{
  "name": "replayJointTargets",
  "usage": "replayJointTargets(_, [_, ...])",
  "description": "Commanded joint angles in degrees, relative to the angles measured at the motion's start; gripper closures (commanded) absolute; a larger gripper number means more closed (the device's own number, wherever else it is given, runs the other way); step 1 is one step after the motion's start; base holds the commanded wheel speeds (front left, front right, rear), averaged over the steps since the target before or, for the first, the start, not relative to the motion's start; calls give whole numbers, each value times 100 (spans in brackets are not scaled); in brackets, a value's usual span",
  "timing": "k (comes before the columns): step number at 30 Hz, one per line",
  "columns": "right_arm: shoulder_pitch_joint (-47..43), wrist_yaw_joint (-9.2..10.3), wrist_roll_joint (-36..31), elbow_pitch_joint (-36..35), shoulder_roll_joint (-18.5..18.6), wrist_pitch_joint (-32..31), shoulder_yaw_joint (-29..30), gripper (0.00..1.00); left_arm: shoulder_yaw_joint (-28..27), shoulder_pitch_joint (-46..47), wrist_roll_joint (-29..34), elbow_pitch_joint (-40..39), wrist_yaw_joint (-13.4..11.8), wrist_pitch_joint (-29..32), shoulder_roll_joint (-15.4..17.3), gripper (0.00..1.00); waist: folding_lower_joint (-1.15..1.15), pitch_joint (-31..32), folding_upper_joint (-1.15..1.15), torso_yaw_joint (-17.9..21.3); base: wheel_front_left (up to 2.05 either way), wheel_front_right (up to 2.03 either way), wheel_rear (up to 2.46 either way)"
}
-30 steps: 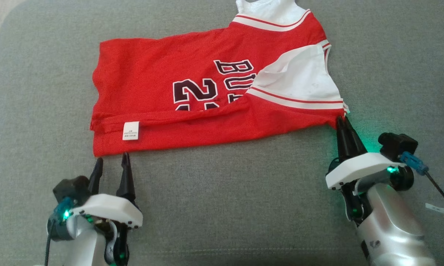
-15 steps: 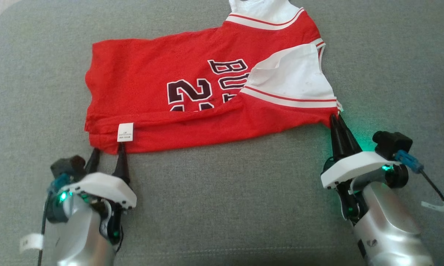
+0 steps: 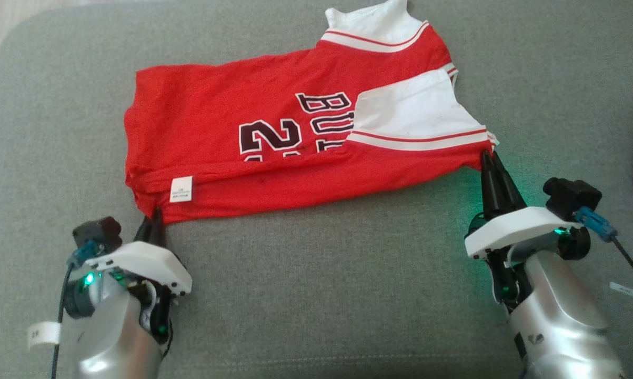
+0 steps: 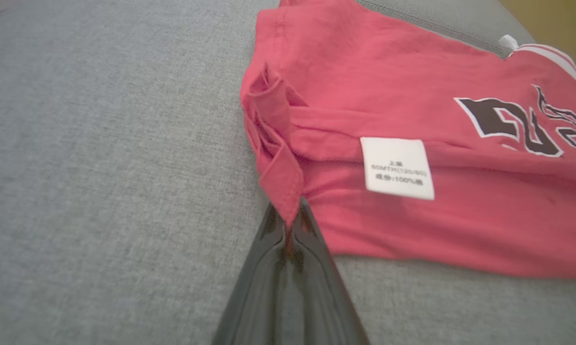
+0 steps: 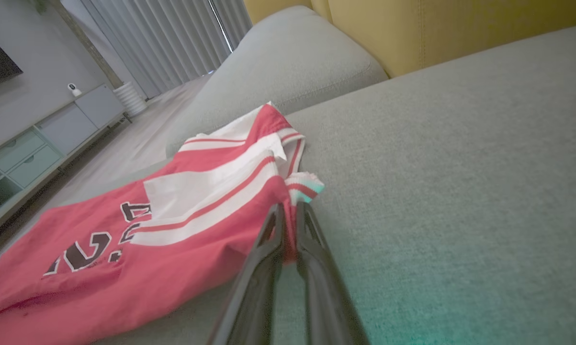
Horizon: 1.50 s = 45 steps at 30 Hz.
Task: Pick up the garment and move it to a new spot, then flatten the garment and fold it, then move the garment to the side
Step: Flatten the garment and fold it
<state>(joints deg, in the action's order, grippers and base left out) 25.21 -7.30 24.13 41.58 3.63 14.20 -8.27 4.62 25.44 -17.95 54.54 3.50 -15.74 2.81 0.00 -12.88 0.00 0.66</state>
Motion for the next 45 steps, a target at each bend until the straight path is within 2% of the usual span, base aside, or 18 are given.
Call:
replayJointTargets(1, [-9, -19, -29, -229, -75, 79, -51, 100, -96, -260, -33, 116, 23, 85, 41, 100, 0, 92, 0, -12, 0, 0, 0])
replayJointTargets(16, [-1311, -19, 234, -628, -75, 61, -1, 100, -152, -1192, -82, -584, -39, 75, 14, 100, 0, 1143, 0, 59, 0, 0, 0])
replayJointTargets(24, [-1867, -19, 281, -976, -75, -111, 26, 100, -101, -1520, -87, -729, -154, 75, 11, 100, 0, 1189, 0, 70, 0, 0, 0])
replayJointTargets(25, [-1891, -19, 277, -1019, -75, -134, 48, 100, -96, -1519, -86, -755, -172, 75, 11, 76, 0, 1165, 0, 67, 0, 0, 0])
replayJointTargets(26, [-1902, -19, 269, -1049, -75, -158, 76, 89, -92, -1511, -77, -797, -197, 75, 10, 13, 0, 1148, 0, 62, 0, 0, 0])
replayJointTargets(27, [-1897, -19, 256, -1076, -75, -171, 111, 11, -80, -1499, -60, -825, -221, 74, 10, 0, 0, 1136, 0, 55, 0, 0, 0])
replayJointTargets(28, [-1878, -19, 235, -1110, -75, -176, 140, 0, -77, -1476, -49, -854, -249, 74, 10, 0, 0, 1115, 0, 45, 0, 0, 0])
replayJointTargets(37, [-1305, -19, -244, -1455, -75, -289, 361, 0, 31, -910, 258, -1353, -476, 150, 238, 0, 0, 891, 0, -59, 0, 0, 0])
replayJointTargets(40, [-998, -19, -363, -1549, -75, -392, 345, 0, 94, -526, 356, -1417, -469, 348, 429, 0, 0, 738, 0, -71, 0, 0, 0])
replayJointTargets(45, [-348, -19, -579, -1631, -75, -608, 256, 0, 196, 242, 470, -1412, -312, 839, 807, 0, 0, 393, 0, -36, 0, 0, 0])
